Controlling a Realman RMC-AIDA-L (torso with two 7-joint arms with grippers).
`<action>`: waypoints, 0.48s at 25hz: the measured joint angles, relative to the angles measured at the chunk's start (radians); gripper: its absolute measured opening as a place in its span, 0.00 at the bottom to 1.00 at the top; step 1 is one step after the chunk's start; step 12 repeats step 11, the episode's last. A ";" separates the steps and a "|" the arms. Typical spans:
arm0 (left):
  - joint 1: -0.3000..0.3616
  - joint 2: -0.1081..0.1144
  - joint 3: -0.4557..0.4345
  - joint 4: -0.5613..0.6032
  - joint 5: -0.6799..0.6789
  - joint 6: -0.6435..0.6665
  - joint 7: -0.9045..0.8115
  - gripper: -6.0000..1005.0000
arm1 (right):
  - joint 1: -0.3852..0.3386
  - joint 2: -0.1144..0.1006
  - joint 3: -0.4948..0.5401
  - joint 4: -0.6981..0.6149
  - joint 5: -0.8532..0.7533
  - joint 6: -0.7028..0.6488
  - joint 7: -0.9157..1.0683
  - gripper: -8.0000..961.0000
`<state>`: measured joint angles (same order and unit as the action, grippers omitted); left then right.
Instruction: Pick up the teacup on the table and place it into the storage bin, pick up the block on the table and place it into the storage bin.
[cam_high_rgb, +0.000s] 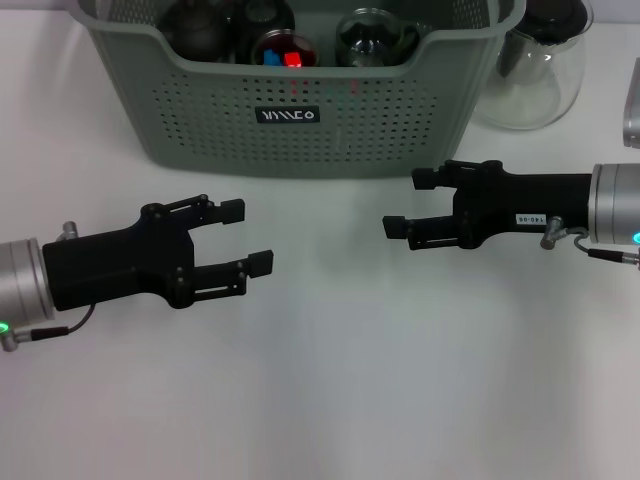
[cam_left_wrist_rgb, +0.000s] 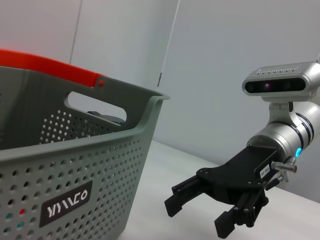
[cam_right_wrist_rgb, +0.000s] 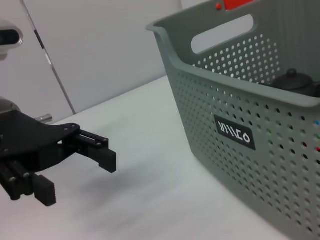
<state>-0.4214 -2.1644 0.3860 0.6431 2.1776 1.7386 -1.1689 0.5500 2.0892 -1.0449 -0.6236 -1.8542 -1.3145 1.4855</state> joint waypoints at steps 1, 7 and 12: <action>0.000 0.000 0.001 0.000 0.000 0.000 0.000 0.78 | 0.001 0.000 0.000 0.000 0.000 0.001 0.000 0.98; -0.002 -0.001 0.009 -0.002 0.000 -0.003 0.000 0.78 | 0.002 0.001 -0.002 0.006 -0.001 0.009 0.001 0.98; -0.002 -0.001 0.009 -0.004 -0.001 -0.003 0.000 0.78 | 0.004 0.002 -0.002 0.014 -0.001 0.009 -0.002 0.98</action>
